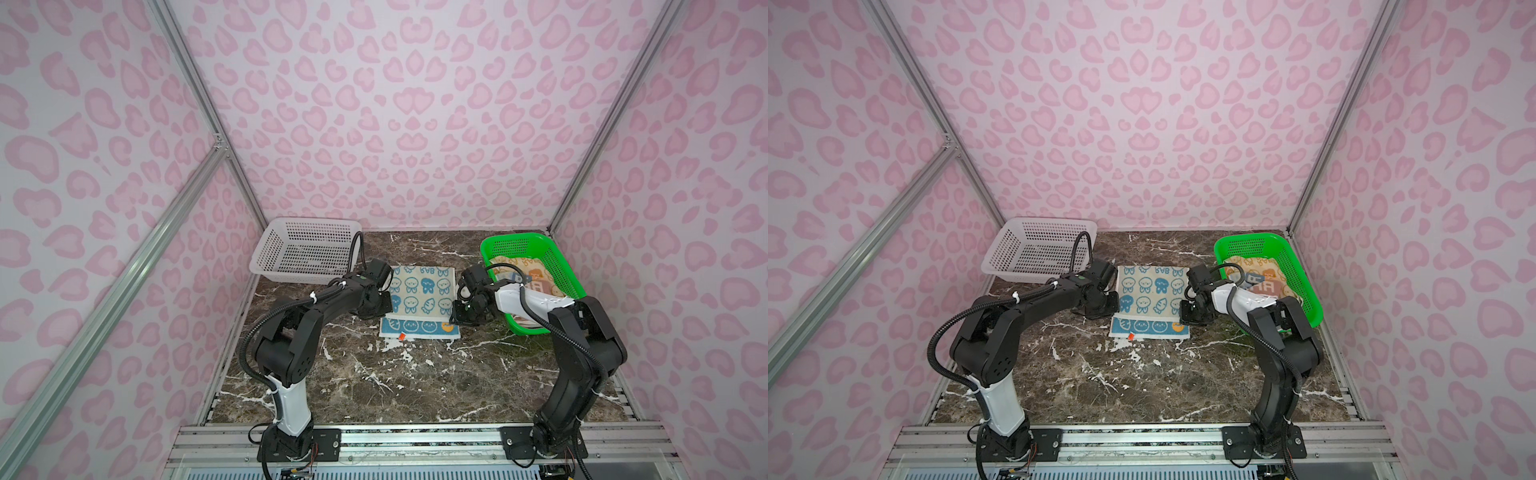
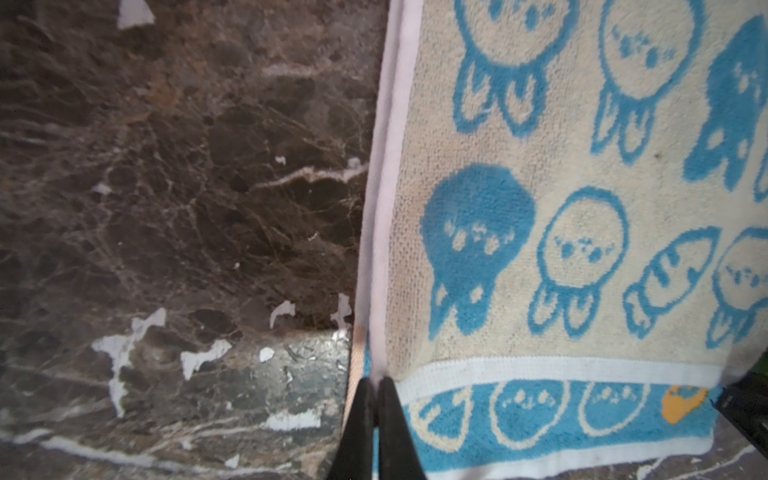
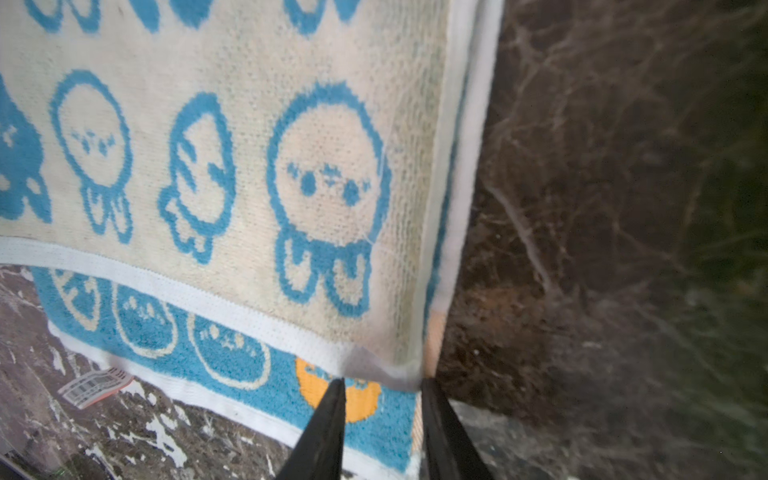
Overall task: Fold and stack the towels
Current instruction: 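Press the folded edge down and align it with both grippers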
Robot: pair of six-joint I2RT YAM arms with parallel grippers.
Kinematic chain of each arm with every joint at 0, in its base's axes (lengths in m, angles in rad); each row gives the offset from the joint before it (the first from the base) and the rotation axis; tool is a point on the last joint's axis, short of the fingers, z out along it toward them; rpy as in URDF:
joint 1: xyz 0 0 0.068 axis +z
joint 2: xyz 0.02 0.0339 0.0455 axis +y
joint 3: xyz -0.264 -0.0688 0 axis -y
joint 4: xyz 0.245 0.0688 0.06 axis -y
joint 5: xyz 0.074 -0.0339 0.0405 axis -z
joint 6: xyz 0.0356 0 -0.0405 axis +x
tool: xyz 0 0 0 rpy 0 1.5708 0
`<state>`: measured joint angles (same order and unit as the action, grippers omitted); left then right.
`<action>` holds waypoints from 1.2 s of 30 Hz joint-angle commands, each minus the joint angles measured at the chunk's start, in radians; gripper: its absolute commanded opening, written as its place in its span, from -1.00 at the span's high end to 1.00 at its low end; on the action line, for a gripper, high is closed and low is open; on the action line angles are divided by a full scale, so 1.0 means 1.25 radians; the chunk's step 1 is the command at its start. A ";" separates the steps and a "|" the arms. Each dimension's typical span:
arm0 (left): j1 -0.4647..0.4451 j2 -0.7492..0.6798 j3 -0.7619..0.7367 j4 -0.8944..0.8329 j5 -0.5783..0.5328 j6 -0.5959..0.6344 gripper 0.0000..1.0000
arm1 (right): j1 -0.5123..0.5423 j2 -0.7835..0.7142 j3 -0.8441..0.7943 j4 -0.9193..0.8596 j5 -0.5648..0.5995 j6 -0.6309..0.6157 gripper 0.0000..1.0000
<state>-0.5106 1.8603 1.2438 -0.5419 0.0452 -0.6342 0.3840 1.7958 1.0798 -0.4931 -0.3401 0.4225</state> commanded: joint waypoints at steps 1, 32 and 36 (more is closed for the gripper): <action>0.000 0.004 -0.006 0.019 0.006 0.002 0.94 | 0.000 0.012 -0.003 0.011 0.013 -0.009 0.36; 0.005 0.002 0.017 -0.002 -0.013 0.024 0.94 | 0.004 0.015 0.074 -0.053 0.079 -0.055 1.00; 0.015 -0.020 0.028 -0.017 -0.022 0.030 0.94 | 0.009 -0.005 0.091 -0.076 0.086 -0.060 1.00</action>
<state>-0.4999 1.8584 1.2625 -0.5312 0.0422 -0.6094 0.3912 1.8053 1.1816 -0.5571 -0.2539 0.3561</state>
